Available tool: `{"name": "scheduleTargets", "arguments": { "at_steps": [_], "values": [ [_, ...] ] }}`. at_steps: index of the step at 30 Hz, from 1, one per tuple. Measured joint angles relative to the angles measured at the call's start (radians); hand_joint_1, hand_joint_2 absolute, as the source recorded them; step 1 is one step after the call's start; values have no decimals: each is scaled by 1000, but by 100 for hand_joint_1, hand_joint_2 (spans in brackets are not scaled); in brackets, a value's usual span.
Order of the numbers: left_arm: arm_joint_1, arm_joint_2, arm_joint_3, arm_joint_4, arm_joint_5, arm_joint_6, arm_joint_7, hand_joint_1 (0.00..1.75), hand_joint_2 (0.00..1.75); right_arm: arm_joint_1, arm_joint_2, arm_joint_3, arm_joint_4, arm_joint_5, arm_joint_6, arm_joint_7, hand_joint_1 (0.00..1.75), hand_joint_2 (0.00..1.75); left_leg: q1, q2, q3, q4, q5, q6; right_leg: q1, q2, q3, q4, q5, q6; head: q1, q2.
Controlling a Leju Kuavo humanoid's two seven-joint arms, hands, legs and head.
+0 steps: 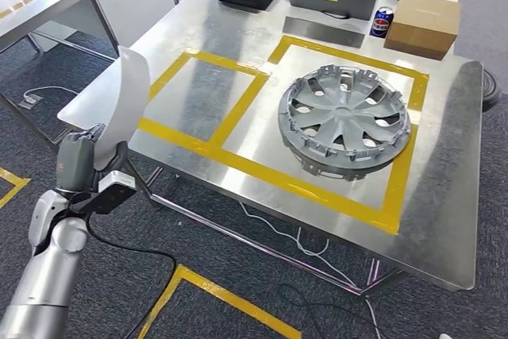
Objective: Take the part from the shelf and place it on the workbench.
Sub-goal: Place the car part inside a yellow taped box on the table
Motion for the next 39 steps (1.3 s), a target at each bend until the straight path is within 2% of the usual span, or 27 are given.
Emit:
{"name": "scheduleTargets", "arguments": {
  "at_steps": [1, 5, 10, 13, 17, 24, 31, 34, 39],
  "values": [
    [-8, 14, -2, 16, -20, 0, 9, 175, 175, 0, -1, 1, 0, -1, 5, -2, 0, 0, 0, 0, 0, 0, 0, 0, 0, 0, 0, 0, 0, 0, 0, 0],
    [-166, 218, -60, 246, -240, -60, 134, 175, 175, -13, -10, 9, 0, -8, 88, 53, 0, 0, 1, 0, 0, 0, 1, 0, 1, 0, -1, 0, 1, -1, -1, 0],
    [-273, 303, -138, 382, -417, -109, 265, 175, 175, -12, -17, 8, 0, -24, 72, 110, 0, 0, 0, 0, 0, 0, 1, 0, 1, 0, 0, 0, 1, -1, 0, 0],
    [-332, 327, -189, 462, -440, -116, 290, 175, 175, -11, -24, 8, 0, -29, 54, 114, 0, 0, 0, 0, -1, 0, 1, 0, 1, 0, 0, -1, 1, -1, 0, 0],
    [-382, 297, -218, 522, -436, -120, 308, 175, 175, -14, -25, 0, 0, -56, 18, 113, 0, 0, 0, 0, 0, 0, 1, 0, 0, -1, 2, -3, 1, 0, 0, 0],
    [-462, 155, -349, 603, -552, -186, 372, 175, 175, -15, -25, 0, 0, -13, 64, 143, 0, 0, -1, 0, -2, 1, 2, 3, 0, -1, 3, -9, 5, 5, 0, 0],
    [-489, 27, -461, 602, -499, -208, 356, 175, 175, -21, -25, 50, 0, 47, 84, 105, 0, 0, -2, 0, -4, 1, 2, 6, -1, -1, 3, -11, 7, 8, 0, 0],
    [-488, -4, -485, 602, -494, -205, 356, 175, 175, -28, -25, 64, 0, 49, 87, 103, 0, 0, -2, 0, -4, 1, 1, 7, -1, 0, 3, -11, 7, 9, 0, 0],
    [-490, -28, -507, 603, -487, -212, 351, 175, 175, -30, -25, 72, 0, 49, 89, 88, 0, 0, -2, 0, -4, 1, 2, 7, -1, 0, 3, -12, 7, 9, 0, 0]
  ]
}}
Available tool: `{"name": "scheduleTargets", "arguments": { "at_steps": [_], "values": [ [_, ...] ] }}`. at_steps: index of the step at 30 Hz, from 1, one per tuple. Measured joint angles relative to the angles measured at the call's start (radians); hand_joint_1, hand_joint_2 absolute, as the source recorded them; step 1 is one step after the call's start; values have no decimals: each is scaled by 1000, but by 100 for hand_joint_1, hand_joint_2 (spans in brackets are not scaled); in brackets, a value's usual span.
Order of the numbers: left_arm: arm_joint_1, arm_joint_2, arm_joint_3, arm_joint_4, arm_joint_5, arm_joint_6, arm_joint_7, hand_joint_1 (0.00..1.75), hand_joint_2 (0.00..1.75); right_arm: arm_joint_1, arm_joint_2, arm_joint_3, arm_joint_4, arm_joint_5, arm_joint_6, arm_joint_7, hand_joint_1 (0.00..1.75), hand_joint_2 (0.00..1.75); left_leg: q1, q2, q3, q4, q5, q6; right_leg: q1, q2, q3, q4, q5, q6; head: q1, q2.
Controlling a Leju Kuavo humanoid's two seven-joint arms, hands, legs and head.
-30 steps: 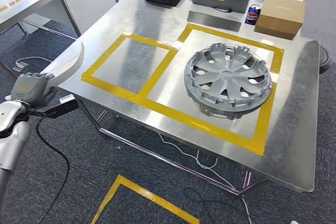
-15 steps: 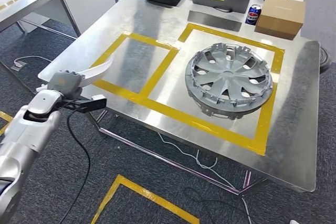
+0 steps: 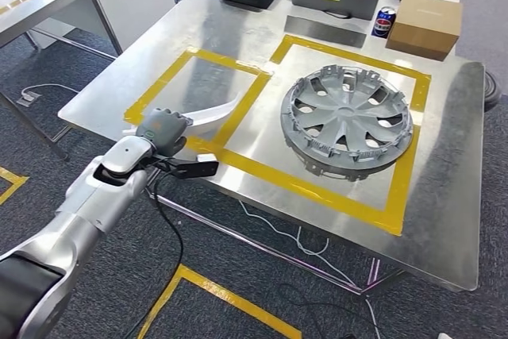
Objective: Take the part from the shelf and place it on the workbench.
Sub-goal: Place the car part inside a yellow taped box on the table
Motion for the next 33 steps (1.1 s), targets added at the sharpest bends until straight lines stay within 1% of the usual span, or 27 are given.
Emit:
{"name": "scheduleTargets", "arguments": {
  "at_steps": [3, 7, 11, 15, 20, 27, 30, 33],
  "values": [
    [-10, -23, -30, 6, 0, -30, -4, 175, 175, -7, 0, 4, 0, -8, 12, 1, 0, 0, 0, 0, -1, 0, 1, 1, 0, -2, 0, 0, 0, 0, 0, 0],
    [-47, -69, -73, 31, 21, -56, -4, 175, 175, -11, -1, 2, 0, -39, 35, 55, 0, 0, 0, 0, -1, 0, 1, 2, 0, -2, 0, -1, 1, 1, 0, 0],
    [-85, -117, -85, 64, 79, -45, -2, 175, 175, 7, -4, -9, 0, -64, 47, 80, 0, 0, -1, 0, -2, 1, 1, 3, -2, -2, 0, -1, 1, 1, 0, 0],
    [-93, -149, -89, 86, 106, -31, -7, 175, 175, 16, -4, -19, 0, -83, 49, 61, 0, 0, -2, 0, -2, 1, 0, 4, -2, -1, 0, -1, 1, 1, 0, 0],
    [-103, -157, -95, 117, 110, -35, -7, 175, 175, 18, -4, -34, 0, -94, 29, 13, 0, 0, -2, 0, -2, 1, 0, 4, -2, -1, 0, -1, 1, 1, 0, 0],
    [-122, -166, -102, 149, 111, -41, -5, 175, 175, 19, -4, -34, 0, -90, 13, 8, 0, 0, -5, 0, -2, 2, 0, 6, -6, -1, 0, -2, 2, 4, 0, 0],
    [-130, -171, -104, 159, 109, -44, -3, 175, 175, 19, -4, -34, 0, -91, 11, 20, 0, 0, -8, 0, -2, 3, -1, 10, -8, -1, 0, -2, 2, 7, 0, 0],
    [-136, -173, -107, 167, 108, -44, 1, 175, 175, 19, -4, -35, 0, -93, 10, 26, 0, 0, -11, 0, -4, 6, -2, 17, -12, -1, 0, -2, 3, 13, 0, 0]
  ]
}}
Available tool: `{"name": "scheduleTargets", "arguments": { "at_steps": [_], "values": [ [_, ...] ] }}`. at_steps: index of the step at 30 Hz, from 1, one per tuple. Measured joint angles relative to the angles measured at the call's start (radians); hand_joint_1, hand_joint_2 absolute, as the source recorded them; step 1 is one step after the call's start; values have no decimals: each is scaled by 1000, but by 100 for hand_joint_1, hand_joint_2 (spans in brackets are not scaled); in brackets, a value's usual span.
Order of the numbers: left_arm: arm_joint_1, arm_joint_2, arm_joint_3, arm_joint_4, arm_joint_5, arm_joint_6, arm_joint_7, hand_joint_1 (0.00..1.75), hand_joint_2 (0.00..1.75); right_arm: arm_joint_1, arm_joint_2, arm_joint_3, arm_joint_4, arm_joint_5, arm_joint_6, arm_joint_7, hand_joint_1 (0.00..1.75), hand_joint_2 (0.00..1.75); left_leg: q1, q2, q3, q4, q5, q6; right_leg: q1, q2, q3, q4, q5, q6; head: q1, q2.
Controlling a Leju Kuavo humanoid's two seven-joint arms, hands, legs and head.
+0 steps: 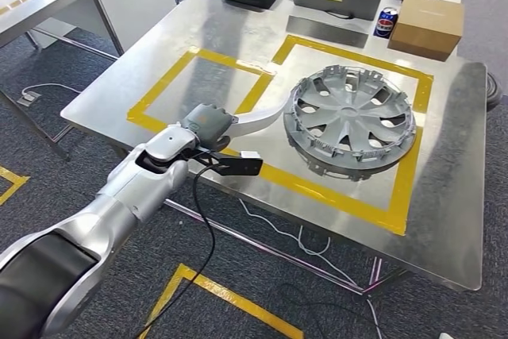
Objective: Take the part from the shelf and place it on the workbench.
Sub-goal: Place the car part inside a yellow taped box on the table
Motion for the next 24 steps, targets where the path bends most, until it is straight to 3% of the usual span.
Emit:
{"name": "scheduleTargets", "arguments": {
  "at_steps": [3, 5, 8, 9, 10, 11, 13, 14, 16, 19, 21, 24],
  "values": [
    [-5, -1, -2, 4, 0, 0, 1, 175, 175, 0, 0, 0, 0, 0, -1, 1, 0, 0, 1, 1, 1, -5, 5, 10, -2, 0, -1, -3, 1, 9, 0, 0],
    [-11, -5, -3, 6, 4, 1, 1, 175, 175, 0, 0, -1, 0, 0, -2, 1, 0, 0, 8, 3, 5, -16, 11, 17, 0, -1, -22, 33, -20, 15, 2, 0],
    [-12, -8, -3, 8, 14, -1, 1, 175, 175, 1, 0, -1, 0, 3, -3, 2, 0, 0, 11, 5, 10, -19, 10, 20, -3, -3, -122, 221, -92, 24, 5, 0],
    [-10, -8, -3, 10, 16, -1, 1, 175, 175, 2, 0, -1, 0, 3, -3, 2, 0, 0, 12, 6, 11, -18, 8, 20, -5, -4, -154, 272, -101, 27, 4, 0],
    [-8, -8, -3, 13, 18, -2, 1, 175, 175, 3, 0, -1, 0, 4, -3, 2, 0, 0, 12, 7, 14, -18, 5, 18, -6, -5, -169, 288, -90, 29, 4, 0],
    [-7, -8, -3, 15, 19, -3, 1, 175, 175, 4, 0, -1, 0, 5, -3, 1, 0, 0, 14, 8, 18, -16, 0, 14, -8, -7, -163, 260, -59, 32, 4, 0],
    [-7, -7, -3, 18, 20, -3, 1, 175, 175, 4, 1, -1, 0, 5, -3, 0, 0, 0, 18, 9, 27, -9, -15, 3, -9, -20, -112, 135, 17, 38, 5, 0],
    [-9, -7, -3, 19, 20, -3, 1, 175, 175, 3, 2, -1, 1, 5, -3, -1, 0, 0, 18, 10, 27, -2, -23, -4, -9, -26, -84, 75, 36, 37, 7, 0],
    [-12, -5, -3, 20, 20, -5, 1, 175, 175, -1, 3, -1, 2, 6, -3, -3, 0, 0, 14, 12, 23, 8, -33, -13, -7, -30, -64, 34, 30, 25, 6, 0],
    [-12, -5, -3, 22, 19, -6, 1, 175, 175, 0, 3, -1, 2, 6, -6, -3, 0, 0, 15, 17, 16, 20, -48, -24, -6, -15, -65, 35, 19, -1, 0, 0],
    [-13, -5, -3, 23, 19, -6, 1, 175, 175, 0, 3, -2, 2, 6, -7, -3, 0, 0, 17, 14, -22, 92, -83, -32, -7, -7, -61, 34, 15, -13, -2, 0],
    [-7, -2, -3, 25, 19, -6, 1, 175, 175, -2, 3, -2, 2, 7, -8, -3, 0, 0, 17, 8, -152, 290, -139, -34, -7, 5, -57, 34, 11, -23, -3, 0]
  ]
}}
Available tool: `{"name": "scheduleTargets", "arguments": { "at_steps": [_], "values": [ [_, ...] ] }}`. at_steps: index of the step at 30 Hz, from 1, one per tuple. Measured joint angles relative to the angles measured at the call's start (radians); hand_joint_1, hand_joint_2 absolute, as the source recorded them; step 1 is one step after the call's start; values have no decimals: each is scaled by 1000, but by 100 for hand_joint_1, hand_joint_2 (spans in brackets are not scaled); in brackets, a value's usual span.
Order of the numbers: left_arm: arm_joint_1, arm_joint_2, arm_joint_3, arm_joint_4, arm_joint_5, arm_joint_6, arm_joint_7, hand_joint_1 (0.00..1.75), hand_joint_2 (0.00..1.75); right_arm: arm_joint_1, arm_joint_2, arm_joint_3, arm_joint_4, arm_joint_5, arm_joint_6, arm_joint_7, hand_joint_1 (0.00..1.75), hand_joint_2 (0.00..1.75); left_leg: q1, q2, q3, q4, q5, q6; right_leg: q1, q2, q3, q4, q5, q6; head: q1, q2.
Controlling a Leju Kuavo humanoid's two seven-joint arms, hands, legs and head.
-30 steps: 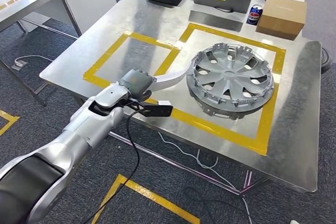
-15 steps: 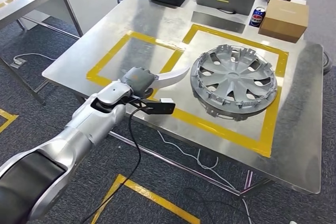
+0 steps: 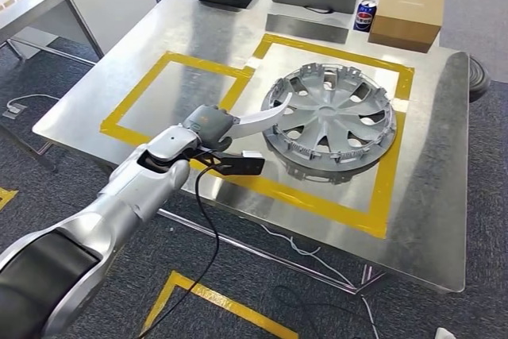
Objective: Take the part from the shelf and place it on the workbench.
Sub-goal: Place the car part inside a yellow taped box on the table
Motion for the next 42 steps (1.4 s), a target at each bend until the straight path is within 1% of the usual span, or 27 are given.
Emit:
{"name": "scheduleTargets", "arguments": {
  "at_steps": [1, 2, 3, 5, 6, 7, 9, 11, 12, 14, 15, 16, 17, 18, 20, 22, 26, 28, 30, 31, 32, 33, 35, 37, 38, 39, 42],
  "values": [
    [3, 0, 0, 1, 0, 0, 0, 175, 175, 0, 0, 0, 0, 0, 0, 0, 0, 0, 0, -1, -30, 29, 8, 2, 0, 5, 2, 0, -1, -1, 0, 0],
    [5, 1, 0, 2, 0, 0, 0, 175, 175, 1, 0, 0, 0, 0, 0, 0, 0, 0, 0, -1, -39, 20, 35, 4, 0, 11, 4, 0, -3, -2, 0, 0],
    [5, 1, 0, 3, 0, 0, 0, 175, 175, 1, 0, 0, 0, 0, 0, 0, 0, 0, 0, -3, -30, -24, 77, 7, -1, 17, 7, 0, -4, -1, 0, 0],
    [0, 3, 0, 4, 0, 0, 0, 175, 175, 1, 0, 0, 0, 0, 0, 0, 0, 0, 1, -16, 19, -156, 156, 12, 0, 29, 9, 3, -7, 5, -1, 0],
    [-3, 3, 0, 4, 0, 0, 0, 175, 175, 0, 0, 0, 0, 0, 0, 0, 0, 0, 2, -22, 39, -206, 176, 14, 2, 34, 8, 3, -8, 10, 0, 0],
    [-4, 3, 0, 4, 0, 0, 0, 175, 175, 1, 0, 0, 0, 0, 0, 0, 0, 0, 2, -27, 51, -236, 182, 16, 3, 37, 7, 3, -9, 16, 0, 0],
    [-4, 1, 0, 4, 0, 0, 0, 175, 175, 3, 0, 0, 0, 0, 0, 0, 0, 0, 1, -26, 54, -246, 180, 23, 2, 42, 6, -2, -8, 27, 0, 0],
    [-4, -1, 0, 4, 0, 0, 0, 175, 175, 6, 0, 0, 0, 0, 0, 0, 0, 0, 3, -23, 56, -249, 183, 34, 1, 30, -3, 16, -23, 36, 3, 0],
    [-5, -3, 0, 4, 0, 0, 0, 175, 175, 6, 0, 0, 0, 0, 0, 0, 0, 0, 4, -20, 56, -250, 184, 39, 2, 19, -20, 52, -44, 39, 4, 0],
    [-5, -4, 0, 5, -2, 0, 0, 175, 175, 4, 0, 0, 0, 0, 0, 0, 0, 0, 2, -16, 57, -250, 183, 45, 3, 0, -76, 175, -105, 43, 8, 0],
    [-3, -4, 0, 6, -3, 0, 0, 175, 175, 3, 0, 0, 0, 0, 0, 0, 0, 0, 1, -13, 58, -250, 182, 47, 3, -4, -104, 235, -127, 45, 8, 0],
    [-1, -4, 0, 7, -5, 0, 0, 175, 175, 3, 0, 0, 0, 0, 0, 0, 0, 0, -1, -10, 59, -250, 181, 48, 3, -6, -121, 269, -133, 45, 8, 0],
    [1, -4, 0, 7, -7, 0, 0, 175, 175, 3, 0, 0, 0, 0, 0, 0, 0, 0, -2, -8, 60, -250, 180, 49, 4, -7, -119, 266, -121, 44, 8, 0],
    [1, -4, 0, 8, -8, 0, 0, 175, 175, 3, 0, 0, 0, 0, 0, 0, 0, 0, -3, -5, 63, -250, 179, 49, 4, -9, -98, 223, -93, 42, 8, 0],
    [-1, -4, 0, 8, -8, 0, 0, 175, 175, 2, 0, 0, 0, 0, 0, 0, 0, 0, -6, -1, 68, -249, 174, 46, 9, -25, -26, 86, -35, 35, 8, 0],
    [-3, -3, 0, 8, -8, 0, 0, 175, 175, -1, 0, 0, 0, 0, 0, 0, 0, 0, -9, 3, 70, -248, 171, 39, 16, -38, 18, 5, -15, 27, 7, 0],
    [-5, -4, 0, 8, -8, 0, 0, 175, 175, 0, 0, 0, 0, 0, -1, 0, 0, 0, -8, 11, 68, -238, 158, 20, 14, -24, 25, -9, -15, 11, 5, 0],
    [-6, -2, 0, 8, -7, 0, 0, 175, 175, -1, -1, 0, 0, 0, -1, 0, 0, 0, -5, 2, 32, -161, 114, 8, 7, -16, 29, -13, -13, 4, 4, 0],
    [-3, 2, 0, 9, -7, 0, 0, 175, 175, -3, -2, 0, 0, 0, -2, 0, 0, 0, 0, -2, -34, -34, 60, -1, 3, -7, 29, -13, -13, 1, 3, 0],
    [1, 4, 0, 10, -7, 1, 6, 175, 175, -3, -2, 0, 0, -2, -2, 0, 0, 0, 4, -2, -58, 8, 51, -4, 1, -3, 29, -13, -13, 1, 3, 0],
    [3, 7, 0, 11, -8, 5, 25, 175, 175, -3, -2, 0, 0, -4, -4, 0, 0, 0, 7, -2, -68, 20, 60, -7, -1, 1, 29, -13, -14, 2, 3, 0],
    [5, 13, 4, 12, -8, 15, 62, 175, 175, -2, -2, 0, 0, -9, -8, 0, 0, 0, 10, -2, -60, -5, 86, -10, -3, 4, 29, -12, -14, 3, 3, 0],
    [7, 36, 24, 15, -9, 46, 156, 175, 175, -2, -2, -2, 0, -21, -18, -2, 0, 0, 18, -3, -1, -125, 153, -17, -7, 16, 29, -11, -15, 11, 3, 0],
    [7, 67, 58, 19, -10, 78, 206, 175, 175, -1, -3, -5, 0, -28, -25, -3, 0, 0, 23, -9, 50, -224, 181, -15, -7, 30, 26, -6, -17, 24, 1, 0],
    [9, 81, 74, 21, -12, 88, 212, 175, 175, 1, -4, -6, 0, -30, -27, -2, 0, 0, 24, -12, 59, -244, 180, -12, -5, 33, 24, -5, -19, 26, -2, 0],
    [12, 93, 86, 24, -14, 95, 213, 175, 175, 4, -5, -7, -1, -31, -28, -1, 0, 0, 24, -16, 61, -250, 179, -7, -3, 34, 23, -4, -20, 20, -2, 0],
    [24, 113, 108, 32, -20, 102, 215, 175, 175, 8, -7, -13, -1, -34, -29, 1, 0, 0, 23, -25, 61, -250, 182, -1, -1, 25, 29, -10, -20, -9, 0, 0]
  ]
}}
